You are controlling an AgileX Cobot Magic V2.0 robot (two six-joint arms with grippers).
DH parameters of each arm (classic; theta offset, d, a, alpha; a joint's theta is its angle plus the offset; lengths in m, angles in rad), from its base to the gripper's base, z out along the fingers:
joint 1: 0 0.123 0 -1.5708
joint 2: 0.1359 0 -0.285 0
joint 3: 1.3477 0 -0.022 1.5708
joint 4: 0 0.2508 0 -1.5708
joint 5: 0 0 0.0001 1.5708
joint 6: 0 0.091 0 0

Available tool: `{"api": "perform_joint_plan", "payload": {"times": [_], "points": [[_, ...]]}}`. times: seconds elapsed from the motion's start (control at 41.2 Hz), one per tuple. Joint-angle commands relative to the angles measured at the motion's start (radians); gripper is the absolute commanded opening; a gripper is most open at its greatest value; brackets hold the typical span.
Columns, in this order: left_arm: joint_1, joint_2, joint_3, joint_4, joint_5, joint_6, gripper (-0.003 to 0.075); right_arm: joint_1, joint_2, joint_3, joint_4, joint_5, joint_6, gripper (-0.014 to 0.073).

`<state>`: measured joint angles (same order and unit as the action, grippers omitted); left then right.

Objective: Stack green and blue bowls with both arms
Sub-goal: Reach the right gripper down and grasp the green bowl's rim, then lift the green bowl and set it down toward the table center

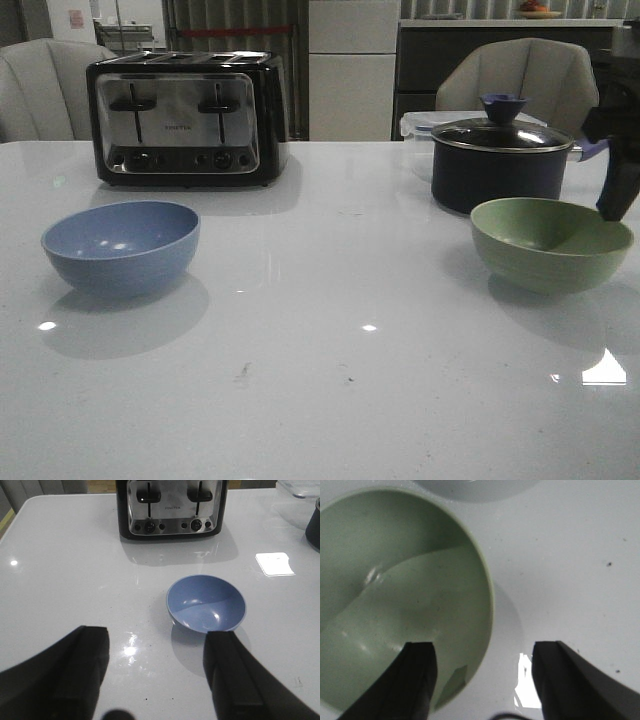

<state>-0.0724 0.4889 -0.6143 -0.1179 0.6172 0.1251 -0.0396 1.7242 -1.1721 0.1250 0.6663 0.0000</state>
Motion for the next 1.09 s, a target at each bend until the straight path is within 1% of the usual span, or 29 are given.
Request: {"api": "perform_joint_plan", "payload": {"times": [0.0, 0.073, 0.146, 0.291, 0.413, 0.486, 0.559, 0.632, 0.826, 0.947, 1.069], "points": [[-0.007, 0.010, -0.032, -0.011, -0.076, -0.001, 0.0479, -0.007, 0.033, -0.098, 0.010, -0.003, -0.019, 0.0522], [-0.007, 0.010, -0.032, -0.011, -0.074, -0.001, 0.0479, -0.007, 0.077, -0.137, 0.010, 0.009, -0.024, 0.0519], [-0.007, 0.010, -0.032, -0.011, -0.070, -0.001, 0.0479, -0.007, 0.114, -0.164, 0.010, 0.019, -0.033, 0.0489], [-0.007, 0.010, -0.032, -0.011, -0.068, -0.001, 0.0479, -0.007, 0.141, -0.186, 0.010, 0.026, -0.046, 0.0365], [-0.007, 0.010, -0.032, -0.012, -0.068, -0.001, 0.0479, -0.007, 0.141, -0.187, 0.010, 0.025, -0.046, 0.0237], [-0.007, 0.010, -0.032, -0.013, -0.068, -0.001, 0.0479, -0.007, 0.141, -0.187, 0.010, 0.027, -0.046, 0.0183], [-0.007, 0.010, -0.032, -0.013, -0.068, -0.001, 0.0479, -0.007, 0.137, -0.187, 0.010, 0.031, -0.046, 0.0146], [-0.007, 0.010, -0.032, -0.013, -0.068, -0.001, 0.0479, -0.004, 0.125, -0.187, 0.010, 0.034, -0.049, 0.0128], [-0.007, 0.010, -0.032, -0.013, -0.068, -0.001, 0.0479, 0.030, 0.056, -0.187, 0.010, 0.035, -0.059, 0.0128], [-0.007, 0.010, -0.032, -0.013, -0.068, -0.001, 0.0479, 0.091, 0.005, -0.187, 0.010, 0.031, -0.062, 0.0128], [-0.007, 0.010, -0.032, -0.013, -0.068, -0.001, 0.0479, 0.178, -0.020, -0.187, 0.013, 0.031, -0.062, 0.0128]]}}
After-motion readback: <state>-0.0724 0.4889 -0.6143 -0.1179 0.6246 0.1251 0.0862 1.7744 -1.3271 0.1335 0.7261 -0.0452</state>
